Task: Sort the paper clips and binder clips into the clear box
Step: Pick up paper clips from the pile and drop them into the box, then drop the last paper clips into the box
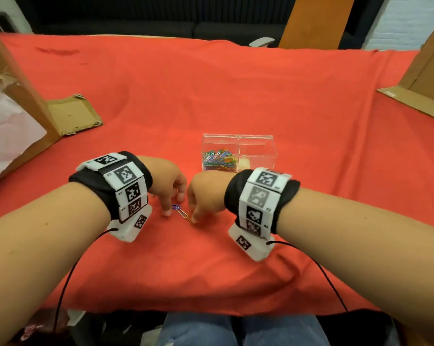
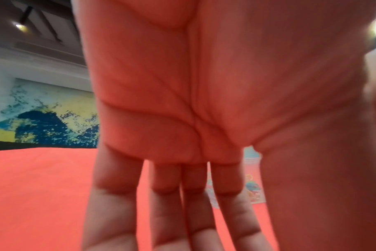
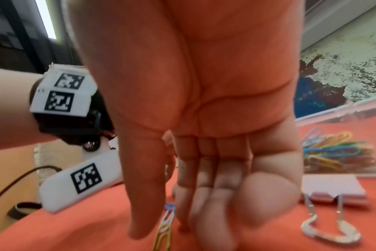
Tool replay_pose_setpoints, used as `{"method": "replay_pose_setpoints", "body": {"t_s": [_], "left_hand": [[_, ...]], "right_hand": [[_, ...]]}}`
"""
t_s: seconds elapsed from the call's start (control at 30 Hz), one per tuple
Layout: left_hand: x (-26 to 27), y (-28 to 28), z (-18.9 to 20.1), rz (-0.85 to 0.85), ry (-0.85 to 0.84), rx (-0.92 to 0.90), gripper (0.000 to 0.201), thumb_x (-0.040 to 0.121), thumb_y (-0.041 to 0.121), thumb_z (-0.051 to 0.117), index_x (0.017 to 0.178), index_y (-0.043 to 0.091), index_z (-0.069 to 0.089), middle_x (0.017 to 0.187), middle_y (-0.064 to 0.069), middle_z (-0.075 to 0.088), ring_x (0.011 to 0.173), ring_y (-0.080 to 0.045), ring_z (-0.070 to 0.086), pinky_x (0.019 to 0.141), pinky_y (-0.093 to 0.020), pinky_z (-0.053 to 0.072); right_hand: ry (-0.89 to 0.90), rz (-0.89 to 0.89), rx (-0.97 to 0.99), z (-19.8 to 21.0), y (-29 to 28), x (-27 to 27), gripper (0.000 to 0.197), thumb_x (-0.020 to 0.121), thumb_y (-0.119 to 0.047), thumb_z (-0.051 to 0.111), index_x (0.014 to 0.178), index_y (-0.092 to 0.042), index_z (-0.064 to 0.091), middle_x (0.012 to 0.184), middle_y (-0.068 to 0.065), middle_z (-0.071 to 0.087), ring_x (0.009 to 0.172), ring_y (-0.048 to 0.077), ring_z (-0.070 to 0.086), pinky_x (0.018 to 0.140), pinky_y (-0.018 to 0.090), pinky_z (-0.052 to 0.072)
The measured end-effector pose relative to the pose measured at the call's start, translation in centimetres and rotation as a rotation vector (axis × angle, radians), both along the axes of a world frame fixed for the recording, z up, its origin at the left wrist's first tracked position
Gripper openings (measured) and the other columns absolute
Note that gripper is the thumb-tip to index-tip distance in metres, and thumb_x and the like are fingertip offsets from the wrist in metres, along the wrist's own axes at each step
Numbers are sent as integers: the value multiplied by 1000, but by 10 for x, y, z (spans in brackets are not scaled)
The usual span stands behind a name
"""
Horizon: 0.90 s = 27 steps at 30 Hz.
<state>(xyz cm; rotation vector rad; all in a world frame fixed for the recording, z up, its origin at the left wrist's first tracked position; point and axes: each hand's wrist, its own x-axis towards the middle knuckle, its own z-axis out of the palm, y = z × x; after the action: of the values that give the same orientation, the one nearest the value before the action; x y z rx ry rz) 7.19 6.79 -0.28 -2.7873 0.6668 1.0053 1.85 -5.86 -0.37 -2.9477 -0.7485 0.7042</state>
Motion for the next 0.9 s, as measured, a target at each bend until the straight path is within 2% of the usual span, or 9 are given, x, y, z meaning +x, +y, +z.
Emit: {"method": "replay_pose_setpoints", "body": {"t_s": [0.07, 0.13, 0.23, 0.37, 0.47, 0.6, 0.67, 0.8, 0.9], "left_hand": [[-2, 2, -2, 5, -3, -9, 34, 62, 20, 85, 82, 30, 61, 81, 7, 60, 75, -16, 55, 67, -25, 43], [-2, 3, -5, 14, -33, -16, 30, 65, 17, 83, 83, 27, 62, 78, 6, 62, 70, -14, 56, 60, -23, 42], [0, 4, -10, 67, -3, -39, 23, 67, 12, 82, 74, 24, 63, 65, 6, 62, 54, -7, 55, 55, -20, 43], [3, 8, -12, 117, 54, -58, 22, 68, 11, 82, 67, 23, 63, 62, 3, 62, 51, -8, 55, 58, -23, 47], [4, 7, -13, 115, 71, -51, 19, 68, 11, 81, 68, 21, 65, 63, 1, 63, 52, -8, 57, 60, -25, 50], [6, 3, -11, 83, 61, 29, 16, 71, 18, 80, 65, 21, 64, 63, 2, 66, 51, -6, 60, 59, -20, 51], [5, 0, -10, 74, 39, 70, 19, 72, 21, 79, 61, 22, 63, 53, 7, 63, 43, -1, 59, 54, -17, 48], [6, -5, -6, 88, 66, 81, 19, 72, 18, 78, 61, 22, 63, 45, 8, 61, 34, 3, 55, 44, -12, 43], [4, -8, -3, 101, 102, 73, 13, 71, 17, 80, 71, 22, 68, 60, 3, 64, 44, -3, 58, 47, -12, 46]], "right_hand": [[17, -12, -4, -6, 9, 1, 26, 80, -36, 70, 66, -15, 65, 26, -6, 50, 47, 9, 49, 48, 15, 34], [19, -27, -24, -9, 15, 2, 38, 81, -35, 70, 53, -18, 50, 14, -13, 36, 45, 7, 43, 47, 17, 33], [59, -71, -44, -12, 15, 5, 40, 82, -33, 69, 53, -17, 47, 14, -12, 36, 43, 8, 44, 48, 17, 34], [113, -149, -16, -14, 10, 11, 34, 83, -32, 68, 56, -13, 59, 20, -8, 45, 31, 3, 49, 48, 16, 40], [95, -209, 130, -13, 11, 14, 19, 78, -28, 73, 80, -9, 74, 33, -5, 54, 37, 3, 51, 54, 17, 44], [24, -138, 98, -13, 23, 10, 38, 78, -25, 75, 50, -14, 51, 18, -8, 42, 46, 11, 51, 51, 17, 39], [0, -110, 58, -11, 25, 8, 44, 78, -26, 74, 47, -18, 44, 15, -16, 36, 48, 12, 52, 49, 18, 36], [85, -133, 10, -10, 20, 8, 40, 82, -27, 69, 49, -17, 48, 15, -9, 38, 15, 1, 39, 38, 16, 37], [119, -145, -16, -12, 13, 6, 38, 80, -26, 67, 46, -16, 51, 17, -7, 40, 18, 3, 42, 45, 18, 40]]}}
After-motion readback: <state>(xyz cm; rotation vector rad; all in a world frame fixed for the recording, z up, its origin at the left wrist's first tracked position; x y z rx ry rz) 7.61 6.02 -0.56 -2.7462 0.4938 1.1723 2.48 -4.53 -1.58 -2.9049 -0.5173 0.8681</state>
